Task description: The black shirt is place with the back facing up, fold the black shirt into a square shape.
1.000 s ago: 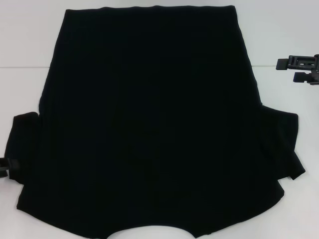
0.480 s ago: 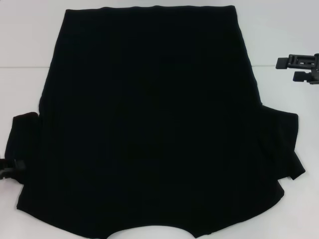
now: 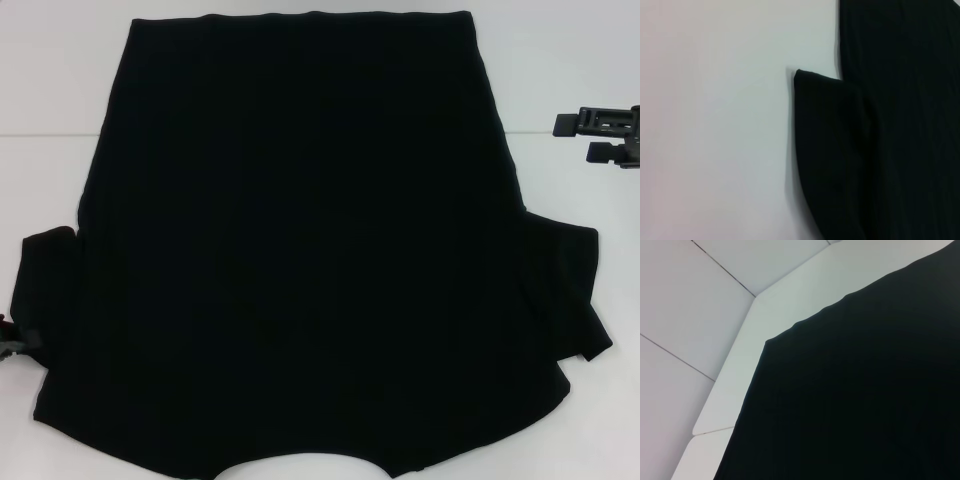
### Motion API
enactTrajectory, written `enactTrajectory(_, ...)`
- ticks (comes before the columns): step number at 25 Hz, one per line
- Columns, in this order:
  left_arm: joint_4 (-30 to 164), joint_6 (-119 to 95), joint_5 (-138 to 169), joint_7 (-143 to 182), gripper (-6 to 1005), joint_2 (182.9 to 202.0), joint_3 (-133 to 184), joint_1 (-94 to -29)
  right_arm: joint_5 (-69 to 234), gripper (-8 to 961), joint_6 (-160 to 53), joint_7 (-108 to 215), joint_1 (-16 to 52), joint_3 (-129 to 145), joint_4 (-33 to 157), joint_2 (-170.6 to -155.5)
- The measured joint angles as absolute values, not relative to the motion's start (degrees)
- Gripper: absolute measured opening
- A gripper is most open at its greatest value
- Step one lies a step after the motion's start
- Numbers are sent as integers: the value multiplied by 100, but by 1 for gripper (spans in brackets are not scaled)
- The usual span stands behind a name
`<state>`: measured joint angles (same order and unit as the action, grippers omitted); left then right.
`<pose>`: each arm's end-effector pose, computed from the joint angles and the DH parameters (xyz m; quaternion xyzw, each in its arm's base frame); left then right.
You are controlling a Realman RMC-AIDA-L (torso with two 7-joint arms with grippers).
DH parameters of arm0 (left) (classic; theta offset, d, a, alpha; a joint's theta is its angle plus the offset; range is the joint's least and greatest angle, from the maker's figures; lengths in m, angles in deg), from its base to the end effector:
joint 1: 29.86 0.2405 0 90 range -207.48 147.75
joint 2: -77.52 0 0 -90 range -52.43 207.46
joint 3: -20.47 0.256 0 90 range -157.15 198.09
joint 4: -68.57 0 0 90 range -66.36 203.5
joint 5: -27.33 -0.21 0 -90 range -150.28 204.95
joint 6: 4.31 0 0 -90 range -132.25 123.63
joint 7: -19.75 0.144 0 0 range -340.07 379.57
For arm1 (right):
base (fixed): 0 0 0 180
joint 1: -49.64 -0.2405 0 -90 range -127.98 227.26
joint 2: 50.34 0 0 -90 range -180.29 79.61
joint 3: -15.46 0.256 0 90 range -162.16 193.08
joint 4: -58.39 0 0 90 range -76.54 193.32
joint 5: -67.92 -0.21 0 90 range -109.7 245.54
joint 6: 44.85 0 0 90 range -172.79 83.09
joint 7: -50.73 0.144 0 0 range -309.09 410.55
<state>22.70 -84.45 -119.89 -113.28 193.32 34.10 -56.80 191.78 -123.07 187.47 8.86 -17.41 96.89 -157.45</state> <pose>-0.3876 0.3033 0.0791 -0.6499 -0.6987 -0.1501 0.2588 0.2632 0.4196 0.1052 -0.7566 0.5763 0.2378 0.1971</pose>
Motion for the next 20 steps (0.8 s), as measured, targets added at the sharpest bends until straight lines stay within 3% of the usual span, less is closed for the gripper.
enactTrajectory(5, 2244, -8517, -11952, -11259, 17, 19312, 3345, -5683, 19175, 872, -12316, 18749, 886, -1740, 9688, -15742)
enactTrajectory(20, 1612, -7873, -12266, -12010, 13, 19265, 3261, -5635, 19175, 861, -12329, 18749, 899, -1732, 9688, -15730)
